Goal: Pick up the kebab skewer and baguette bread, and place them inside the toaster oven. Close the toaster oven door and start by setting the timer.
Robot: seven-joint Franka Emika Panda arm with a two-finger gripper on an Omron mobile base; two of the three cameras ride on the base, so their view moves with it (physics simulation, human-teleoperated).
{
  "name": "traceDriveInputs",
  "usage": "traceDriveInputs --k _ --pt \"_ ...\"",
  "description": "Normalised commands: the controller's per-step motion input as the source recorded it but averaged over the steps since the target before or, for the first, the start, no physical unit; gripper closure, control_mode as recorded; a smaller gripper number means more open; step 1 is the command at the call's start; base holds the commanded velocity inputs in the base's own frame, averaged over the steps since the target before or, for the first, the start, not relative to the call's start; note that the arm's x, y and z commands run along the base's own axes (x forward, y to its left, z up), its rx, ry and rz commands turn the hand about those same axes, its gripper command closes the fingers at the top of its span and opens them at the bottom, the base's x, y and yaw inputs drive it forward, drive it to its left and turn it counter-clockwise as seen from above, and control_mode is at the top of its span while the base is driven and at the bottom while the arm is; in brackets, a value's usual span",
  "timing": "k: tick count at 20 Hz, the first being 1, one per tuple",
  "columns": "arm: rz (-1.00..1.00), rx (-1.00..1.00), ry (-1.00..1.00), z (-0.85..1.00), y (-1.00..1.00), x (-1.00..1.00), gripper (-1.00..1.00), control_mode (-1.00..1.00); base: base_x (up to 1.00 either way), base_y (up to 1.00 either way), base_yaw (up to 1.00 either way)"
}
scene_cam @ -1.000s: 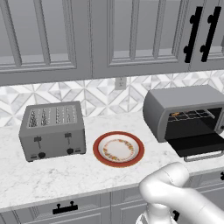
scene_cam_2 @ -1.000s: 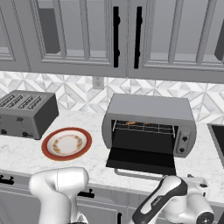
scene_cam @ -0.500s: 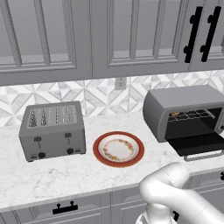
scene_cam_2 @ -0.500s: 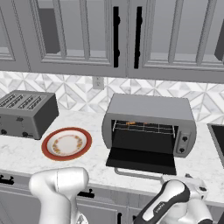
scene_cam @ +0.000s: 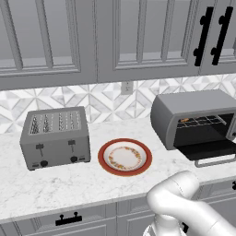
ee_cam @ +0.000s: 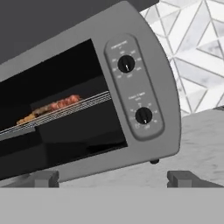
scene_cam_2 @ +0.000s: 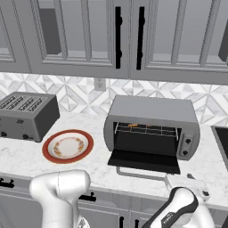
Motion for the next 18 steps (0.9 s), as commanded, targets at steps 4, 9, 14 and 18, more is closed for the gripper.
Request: traceDriveInputs --k 4,9,14,18 --pt "0.0 0.13 -0.02 0.2 0.26 0.09 -1.0 -1.0 0.0 0.0 0.0" --pt "0.0 0.13 0.0 0.25 0.3 0.11 -1.0 -1.0 0.0 0.0 0.0" --pt "0.0 0.14 0.0 0.47 0.3 0.24 -1.0 -1.0 0.0 0.0 0.0" --pt "0.0 0.13 0.0 0.46 0.3 0.35 -1.0 -1.0 0.0 0.0 0.0"
